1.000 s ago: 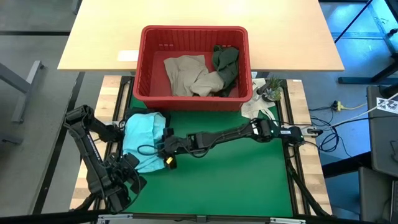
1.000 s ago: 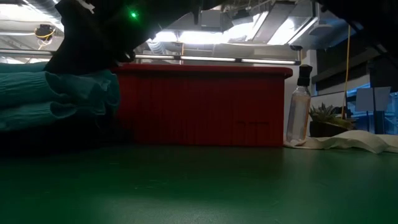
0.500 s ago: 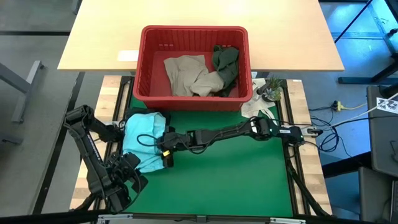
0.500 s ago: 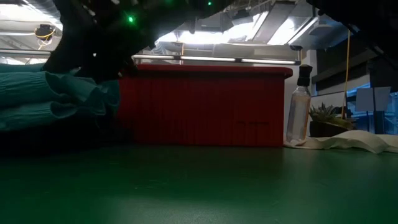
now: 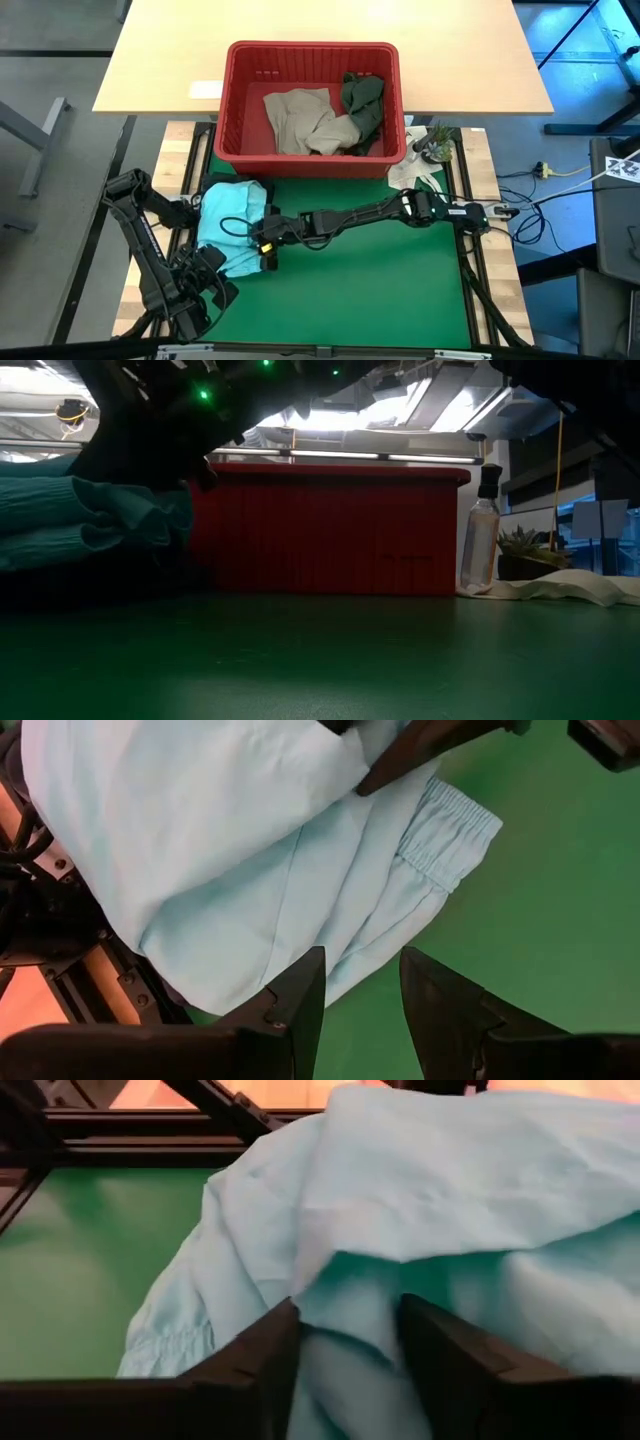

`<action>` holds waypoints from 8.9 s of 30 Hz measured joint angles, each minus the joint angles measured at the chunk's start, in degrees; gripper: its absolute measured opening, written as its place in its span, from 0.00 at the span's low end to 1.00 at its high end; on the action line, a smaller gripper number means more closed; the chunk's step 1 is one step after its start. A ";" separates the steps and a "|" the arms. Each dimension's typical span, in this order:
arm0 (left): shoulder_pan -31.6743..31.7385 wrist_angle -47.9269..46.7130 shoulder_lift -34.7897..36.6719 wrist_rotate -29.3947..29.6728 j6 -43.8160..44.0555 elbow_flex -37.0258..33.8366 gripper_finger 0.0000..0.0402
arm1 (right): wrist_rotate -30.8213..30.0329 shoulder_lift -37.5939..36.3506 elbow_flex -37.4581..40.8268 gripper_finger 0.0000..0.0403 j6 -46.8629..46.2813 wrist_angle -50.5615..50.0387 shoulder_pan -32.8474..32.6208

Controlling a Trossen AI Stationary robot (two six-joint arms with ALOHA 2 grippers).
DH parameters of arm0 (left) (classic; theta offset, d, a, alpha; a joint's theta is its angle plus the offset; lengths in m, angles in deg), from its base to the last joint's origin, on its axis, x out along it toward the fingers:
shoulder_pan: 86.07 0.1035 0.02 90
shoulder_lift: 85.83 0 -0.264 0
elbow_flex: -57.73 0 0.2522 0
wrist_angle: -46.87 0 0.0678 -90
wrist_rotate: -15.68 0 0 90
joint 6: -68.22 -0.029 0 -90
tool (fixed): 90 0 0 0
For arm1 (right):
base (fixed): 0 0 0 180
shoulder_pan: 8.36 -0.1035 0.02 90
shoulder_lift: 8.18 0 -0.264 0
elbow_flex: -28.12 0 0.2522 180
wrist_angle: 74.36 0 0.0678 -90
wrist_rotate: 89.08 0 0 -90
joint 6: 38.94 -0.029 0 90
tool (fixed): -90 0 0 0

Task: Fold Laundry from Bin
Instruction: Stack the folded blue shorts on top of the folded black shorts

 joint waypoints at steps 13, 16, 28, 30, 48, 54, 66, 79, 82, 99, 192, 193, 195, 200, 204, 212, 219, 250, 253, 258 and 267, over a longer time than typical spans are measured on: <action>0.00 0.00 0.00 0.08 0.00 0.00 0.31 | 12.23 -0.02 -4.01 0.06 0.09 -3.47 0.00; -0.01 0.00 0.00 0.08 0.00 0.00 0.31 | 14.12 -0.03 -4.95 0.01 0.09 -4.87 0.00; 0.00 1.09 0.00 -3.13 0.04 0.00 0.31 | 14.98 -0.02 -10.02 0.02 -1.38 -15.51 -0.02; -0.02 1.23 -0.02 -4.14 0.07 0.00 0.31 | 15.51 -0.03 -10.92 0.02 -1.40 -16.65 -0.07; 0.00 1.33 -0.04 -4.77 0.15 0.00 0.31 | 24.41 0.37 -15.63 0.01 -5.82 -22.48 -0.40; -0.02 1.31 -0.04 -4.75 0.15 0.00 0.31 | 19.92 1.16 -15.52 0.02 -4.24 -29.27 -1.08; 0.00 1.31 -0.04 -4.71 0.02 0.00 0.31 | 15.92 1.86 -15.56 0.07 -3.94 -30.67 -1.18; -0.02 1.83 -0.33 -4.54 -0.27 -0.36 0.31 | 14.36 1.86 -15.56 0.34 -1.30 -30.66 -1.14; -0.02 3.96 -0.35 -3.76 -3.07 -2.22 0.31 | 14.39 1.86 -15.56 0.39 -1.30 -30.64 -1.14; 0.52 14.92 -0.37 -1.16 -10.40 -13.73 0.31 | 14.26 -1.81 -15.56 0.36 -1.25 -30.97 -1.09; 9.33 25.80 -0.17 -11.69 -26.95 -17.51 0.46 | 0.47 -1.51 -15.63 0.36 9.82 -32.87 -1.30; 9.67 25.84 -0.15 -12.87 -26.94 -17.51 0.46 | 0.74 -1.44 -15.59 0.36 9.31 -33.45 -1.56; 10.25 25.90 -0.15 -14.17 -26.90 -17.51 0.45 | 1.02 -1.41 -14.64 0.36 8.78 -33.10 -2.33; 10.62 26.47 -0.15 -14.64 -26.94 -17.51 0.40 | 1.31 -1.27 -13.52 0.36 4.99 -35.90 -3.30; 10.62 26.47 -0.15 -14.26 -26.95 -17.51 0.36 | 2.23 -1.33 -13.57 0.36 1.91 -35.44 -2.98; 10.60 27.39 -0.15 -14.22 -26.93 -17.51 0.30 | 3.09 -1.33 -13.55 0.36 -7.13 -35.48 -1.87; 10.60 27.99 -0.13 -13.22 -26.94 -17.51 0.30 | 7.00 -1.33 -13.56 0.36 -13.69 -35.24 1.12; 10.23 28.11 -0.13 -11.81 -26.91 -17.53 0.29 | 23.37 1.60 -13.90 0.36 -16.42 -29.96 2.23; 10.23 28.11 -0.13 -11.81 -26.89 -17.53 0.28 | 22.55 1.60 -13.90 0.36 -16.42 -30.12 2.23; 10.23 28.11 -0.13 -11.81 -26.88 -17.53 0.28 | 22.45 1.60 -13.90 0.36 -16.40 -30.01 2.22; 10.23 28.00 -0.10 -10.14 -26.84 -17.53 0.28 | 22.61 2.38 -13.96 0.11 -16.38 -30.11 1.51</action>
